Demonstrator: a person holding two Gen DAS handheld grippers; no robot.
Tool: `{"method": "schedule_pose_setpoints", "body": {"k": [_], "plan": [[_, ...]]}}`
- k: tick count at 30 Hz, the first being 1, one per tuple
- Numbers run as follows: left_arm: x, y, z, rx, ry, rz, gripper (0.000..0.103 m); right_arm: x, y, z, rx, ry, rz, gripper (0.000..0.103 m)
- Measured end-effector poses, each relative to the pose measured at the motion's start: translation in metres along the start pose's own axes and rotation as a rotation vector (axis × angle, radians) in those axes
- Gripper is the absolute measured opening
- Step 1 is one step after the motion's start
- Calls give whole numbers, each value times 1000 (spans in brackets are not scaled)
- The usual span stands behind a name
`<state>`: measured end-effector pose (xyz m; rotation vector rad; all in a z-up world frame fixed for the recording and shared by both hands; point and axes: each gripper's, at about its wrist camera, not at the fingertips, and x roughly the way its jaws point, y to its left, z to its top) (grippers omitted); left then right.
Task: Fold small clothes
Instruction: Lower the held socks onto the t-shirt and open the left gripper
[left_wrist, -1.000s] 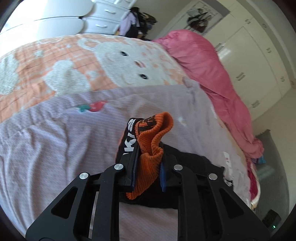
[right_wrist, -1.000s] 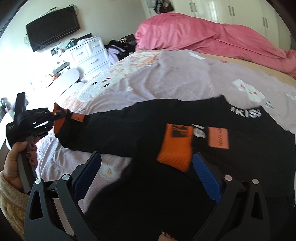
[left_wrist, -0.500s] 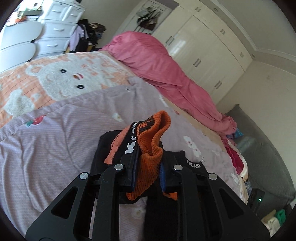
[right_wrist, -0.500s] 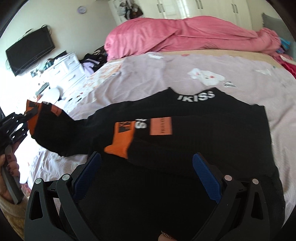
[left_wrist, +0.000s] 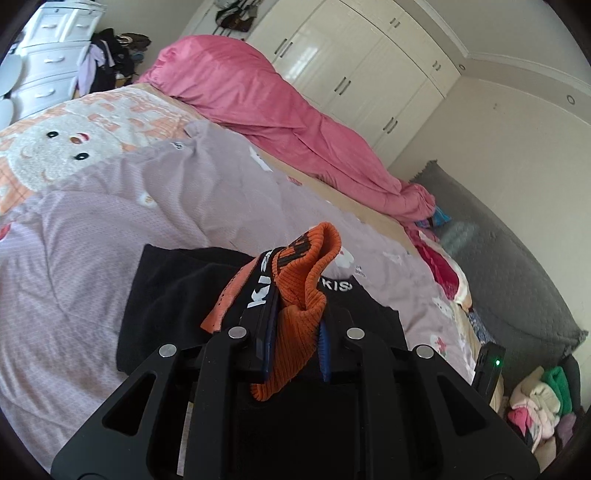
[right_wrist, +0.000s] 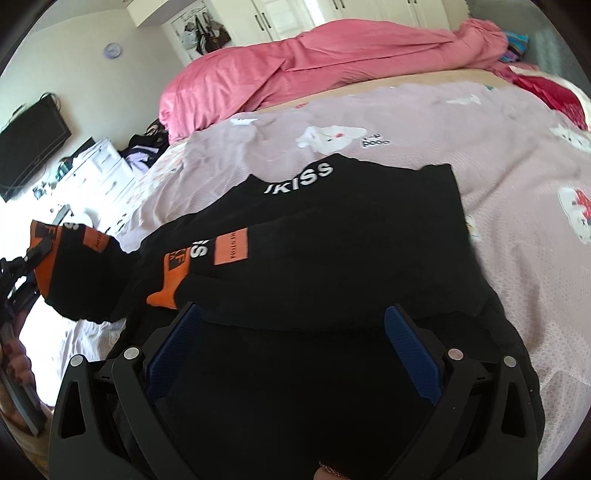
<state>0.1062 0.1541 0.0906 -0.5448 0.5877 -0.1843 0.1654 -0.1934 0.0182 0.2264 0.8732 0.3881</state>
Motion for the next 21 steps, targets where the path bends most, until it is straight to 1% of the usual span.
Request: {"method": "schedule_pose_setpoints", "body": {"k": [7,16,18,19,21], "plan": [[29,-20,-18,48,81,-31,11,-10,-17,6,56,-34,6,99],[60,-41,-46,102,188,-61,12,-12,-30,6,90,-37,2,99],[70,-40,-50,107,233,-71,14,-12,-33,5,98,-35,-2,99],[72,-40,-51,101,243,-76,18,-12,-34,5,101,-34,-3,99],[76,-39,-56,78,278,-102,20,-11,-35,4,104,-28,-4,99]]}}
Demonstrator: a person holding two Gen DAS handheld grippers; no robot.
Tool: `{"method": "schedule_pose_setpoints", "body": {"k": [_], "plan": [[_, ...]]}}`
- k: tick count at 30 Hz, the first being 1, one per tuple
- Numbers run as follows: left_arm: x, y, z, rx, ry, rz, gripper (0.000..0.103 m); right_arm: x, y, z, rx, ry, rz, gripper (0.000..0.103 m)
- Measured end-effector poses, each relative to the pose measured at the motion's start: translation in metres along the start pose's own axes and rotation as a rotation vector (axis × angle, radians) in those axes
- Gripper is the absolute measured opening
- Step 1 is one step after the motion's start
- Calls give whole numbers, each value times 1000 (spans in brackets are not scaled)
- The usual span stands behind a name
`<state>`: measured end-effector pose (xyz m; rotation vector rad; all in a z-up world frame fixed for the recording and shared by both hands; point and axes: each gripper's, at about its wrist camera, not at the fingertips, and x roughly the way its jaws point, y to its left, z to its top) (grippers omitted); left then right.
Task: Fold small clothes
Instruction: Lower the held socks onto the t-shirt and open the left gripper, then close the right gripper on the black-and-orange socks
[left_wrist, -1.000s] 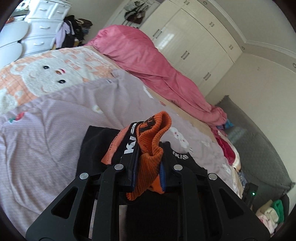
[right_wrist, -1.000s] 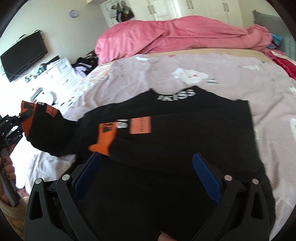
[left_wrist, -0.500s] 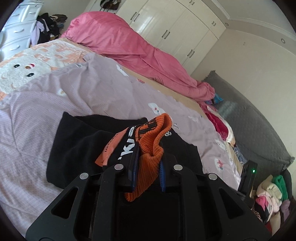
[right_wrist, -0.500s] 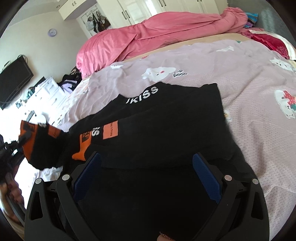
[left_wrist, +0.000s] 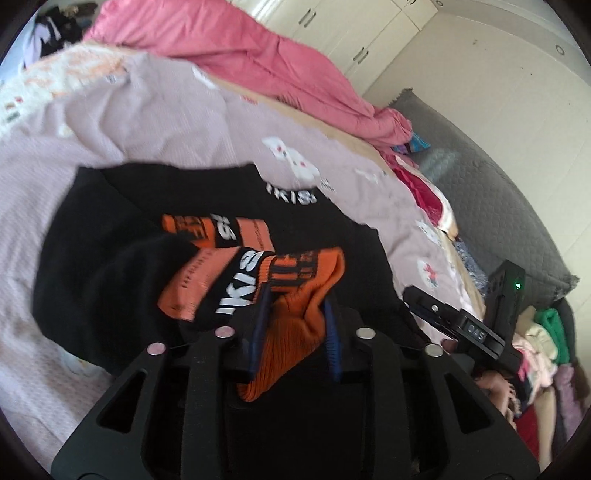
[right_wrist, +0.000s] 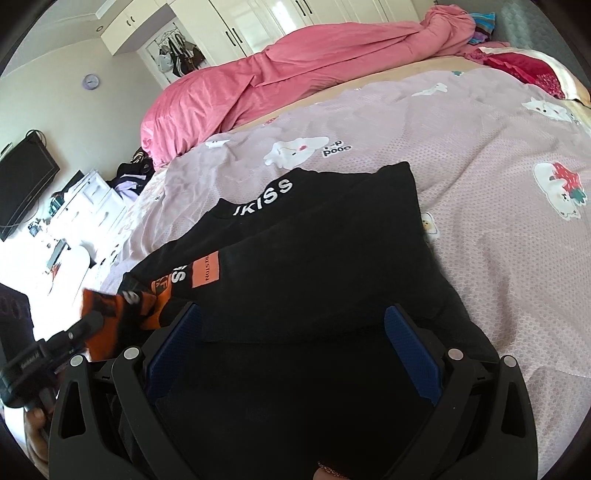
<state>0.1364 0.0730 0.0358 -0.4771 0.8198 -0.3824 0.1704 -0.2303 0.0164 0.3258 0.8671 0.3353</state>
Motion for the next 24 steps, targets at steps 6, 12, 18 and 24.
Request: {"method": "schedule_pose_setpoints", "body": {"k": [6,12,18,24], "plan": [[-10,-4,0,13,-2,-18,35,5,6,-4,-11,18,12,99],[-20,8,7,7,-42,78,49,23,29,-18,-56,83,59,99],[-24,31,14,-15,-54,215,63,42,68,-40,-125,170,152,99],[-39,51,20,-55,-88,253,77,58,91,-53,-143,180,163,98]]}}
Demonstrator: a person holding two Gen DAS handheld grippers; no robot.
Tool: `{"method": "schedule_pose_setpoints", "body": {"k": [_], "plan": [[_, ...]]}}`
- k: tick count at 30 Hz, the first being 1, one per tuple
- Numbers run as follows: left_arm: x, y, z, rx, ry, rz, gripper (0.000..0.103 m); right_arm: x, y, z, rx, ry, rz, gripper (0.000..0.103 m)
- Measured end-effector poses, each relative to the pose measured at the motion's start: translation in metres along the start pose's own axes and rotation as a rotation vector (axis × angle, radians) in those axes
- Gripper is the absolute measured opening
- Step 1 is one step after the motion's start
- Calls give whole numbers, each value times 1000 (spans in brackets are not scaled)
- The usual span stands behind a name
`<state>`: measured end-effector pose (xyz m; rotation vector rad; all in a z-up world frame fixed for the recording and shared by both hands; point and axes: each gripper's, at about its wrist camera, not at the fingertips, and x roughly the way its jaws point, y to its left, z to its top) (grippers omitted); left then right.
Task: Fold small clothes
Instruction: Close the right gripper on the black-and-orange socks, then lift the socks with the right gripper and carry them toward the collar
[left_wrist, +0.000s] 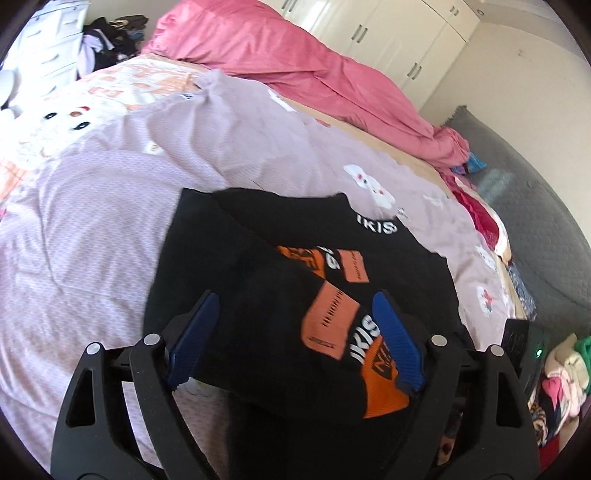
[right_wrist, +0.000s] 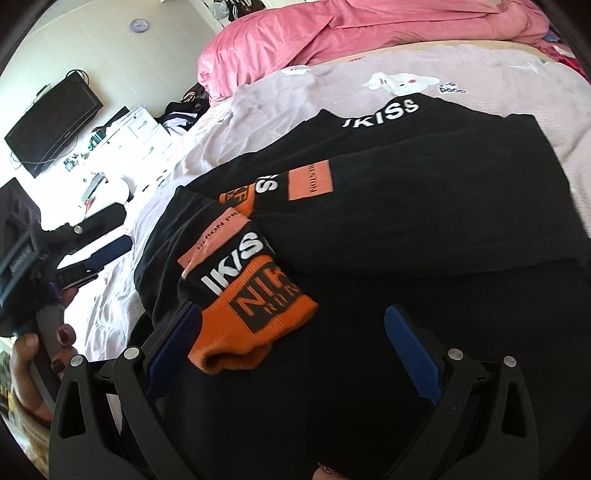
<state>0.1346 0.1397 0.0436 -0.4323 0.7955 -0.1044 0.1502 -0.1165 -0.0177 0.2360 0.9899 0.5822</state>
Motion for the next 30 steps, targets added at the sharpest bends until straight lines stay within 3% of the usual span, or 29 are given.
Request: {"method": "schedule_pose_setpoints", "body": {"k": [2,3,11,16,26,30], "plan": [[-3,6,2,-21,-9,-2,77,5,4,-1,1,-4,15,91],[-5,10,3,-32,-15,1,77,9,5,-1,-2,3,13,79],[-18,25,8,-78,-44,0,77,22,21,-5,-48,2,-1,50],[-21,31,10,-97,-51,1,77,17,27,-6,-83,-21,34,22],[-32,43,12,-153,-79,-19,77,-16,56,9,-236,-163,53,17],[-36,45,13,-164,-87,-34,77,-39,56,28,-281,-225,17,17]]}}
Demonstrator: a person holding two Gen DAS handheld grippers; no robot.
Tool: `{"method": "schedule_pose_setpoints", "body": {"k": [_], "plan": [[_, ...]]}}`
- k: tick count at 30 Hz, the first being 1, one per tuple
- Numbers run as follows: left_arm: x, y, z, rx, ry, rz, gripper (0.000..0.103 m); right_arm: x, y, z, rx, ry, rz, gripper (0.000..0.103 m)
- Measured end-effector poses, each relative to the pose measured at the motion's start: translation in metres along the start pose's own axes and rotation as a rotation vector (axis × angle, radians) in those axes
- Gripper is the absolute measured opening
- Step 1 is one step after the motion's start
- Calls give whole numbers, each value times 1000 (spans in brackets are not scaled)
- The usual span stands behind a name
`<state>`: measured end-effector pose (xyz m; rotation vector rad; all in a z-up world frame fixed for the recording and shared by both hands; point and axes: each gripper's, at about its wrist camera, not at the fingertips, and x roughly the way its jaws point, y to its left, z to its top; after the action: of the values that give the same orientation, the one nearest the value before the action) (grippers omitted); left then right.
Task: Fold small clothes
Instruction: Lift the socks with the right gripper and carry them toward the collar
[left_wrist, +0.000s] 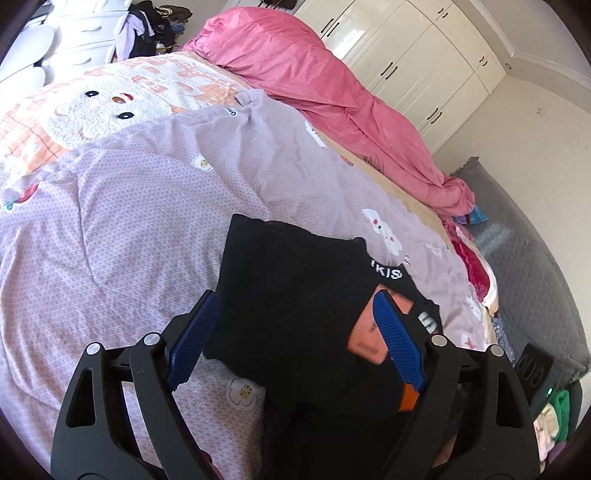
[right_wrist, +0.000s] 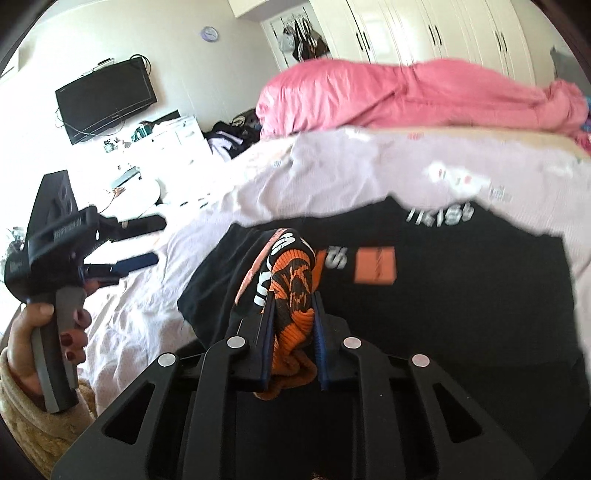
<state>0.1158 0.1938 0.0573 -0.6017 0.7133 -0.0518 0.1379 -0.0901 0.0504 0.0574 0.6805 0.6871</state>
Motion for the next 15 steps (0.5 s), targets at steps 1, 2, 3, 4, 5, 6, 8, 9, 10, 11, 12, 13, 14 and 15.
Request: {"method": "schedule_pose_setpoints", "body": {"k": [1,2,3,4,5,6,8,9,10,11,12,13,14,15], "plan": [[-1,0,0,1,-4,-3,77,-4,-3,5,-10,-12,-14,17],[-3,-1,0,3,-8,-4,77,-9,-6,13,-23,-31,-34,17],[-3,-1,1,6,-11,-3,77,-13,-11,18,-33,-44,-47,17],[-4,-1,1,6,-11,-1,77,-17,-15,23,-44,-59,-64,17],[-3,-1,1,4,-10,0,77,-20,-18,27,-52,-69,-78,17],[-2,-1,1,0,-8,-2,77,-25,-24,33,-64,-83,-104,17],[0,0,0,-2,-4,4,77,-30,-32,38,-72,-94,-131,17],[0,0,0,-5,-1,6,77,-32,-39,42,-74,-99,-152,17],[1,0,0,-5,1,6,77,-33,-45,44,-74,-101,-166,17],[2,-1,0,-5,3,6,77,-35,-50,45,-75,-104,-178,17],[3,-1,-1,-3,6,5,77,-38,-56,46,-77,-112,-193,17],[4,-2,-1,-1,9,3,77,-39,-61,46,-81,-116,-207,17],[5,-3,-2,0,12,1,77,-40,-64,45,-85,-118,-221,17],[6,-4,-2,0,17,-3,77,-41,-70,43,-87,-119,-238,17]]}}
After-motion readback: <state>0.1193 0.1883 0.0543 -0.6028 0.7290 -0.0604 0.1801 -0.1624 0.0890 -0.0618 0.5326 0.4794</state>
